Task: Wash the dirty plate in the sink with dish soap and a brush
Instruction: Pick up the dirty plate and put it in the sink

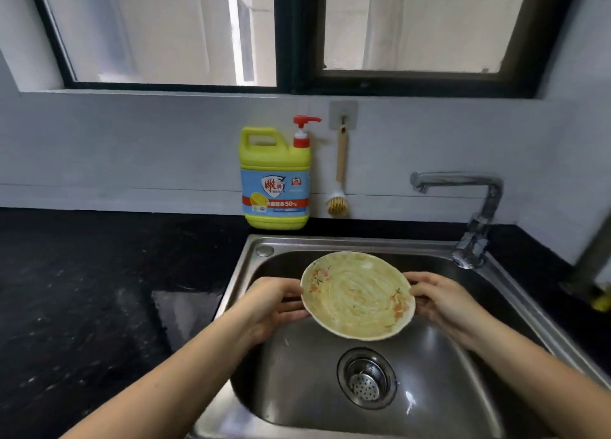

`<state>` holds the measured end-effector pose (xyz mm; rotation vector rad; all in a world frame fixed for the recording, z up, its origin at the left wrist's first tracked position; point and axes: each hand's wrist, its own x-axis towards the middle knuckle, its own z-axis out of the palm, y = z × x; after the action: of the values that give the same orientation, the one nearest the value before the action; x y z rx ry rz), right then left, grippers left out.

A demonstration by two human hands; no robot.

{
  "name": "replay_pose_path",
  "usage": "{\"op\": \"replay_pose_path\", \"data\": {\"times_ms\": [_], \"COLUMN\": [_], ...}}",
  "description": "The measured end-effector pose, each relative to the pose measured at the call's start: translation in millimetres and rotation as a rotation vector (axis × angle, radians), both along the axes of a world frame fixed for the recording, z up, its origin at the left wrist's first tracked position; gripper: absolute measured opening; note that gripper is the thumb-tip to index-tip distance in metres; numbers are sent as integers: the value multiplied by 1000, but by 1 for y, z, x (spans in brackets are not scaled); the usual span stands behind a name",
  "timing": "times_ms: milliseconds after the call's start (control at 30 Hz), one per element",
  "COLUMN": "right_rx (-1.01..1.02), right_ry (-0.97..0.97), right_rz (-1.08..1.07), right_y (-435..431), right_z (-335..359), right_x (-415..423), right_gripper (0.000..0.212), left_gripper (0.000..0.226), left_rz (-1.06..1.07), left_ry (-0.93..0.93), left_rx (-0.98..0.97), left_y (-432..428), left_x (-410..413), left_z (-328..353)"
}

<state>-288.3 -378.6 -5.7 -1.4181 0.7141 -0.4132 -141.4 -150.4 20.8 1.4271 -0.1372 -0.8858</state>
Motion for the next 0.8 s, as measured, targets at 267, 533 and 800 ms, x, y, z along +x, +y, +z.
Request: {"op": "replay_pose_path", "data": {"times_ms": [267, 533, 800], "right_rx": [-123, -177, -101], "right_ry": [284, 539, 727], "right_rz": [-51, -80, -62], "right_y": [-34, -57, -64], "right_z": [-23, -50, -75], "right_x": [-25, -27, -29], "right_gripper": [27, 19, 41], "left_gripper": [22, 32, 19], "left_rz": [-22, -92, -142], "left_ry": [-1, -19, 48], "left_rx": [147, 309, 322], "left_y": [-62, -106, -138], "left_x": [-21, -36, -67], "left_z": [-35, -61, -82]}}
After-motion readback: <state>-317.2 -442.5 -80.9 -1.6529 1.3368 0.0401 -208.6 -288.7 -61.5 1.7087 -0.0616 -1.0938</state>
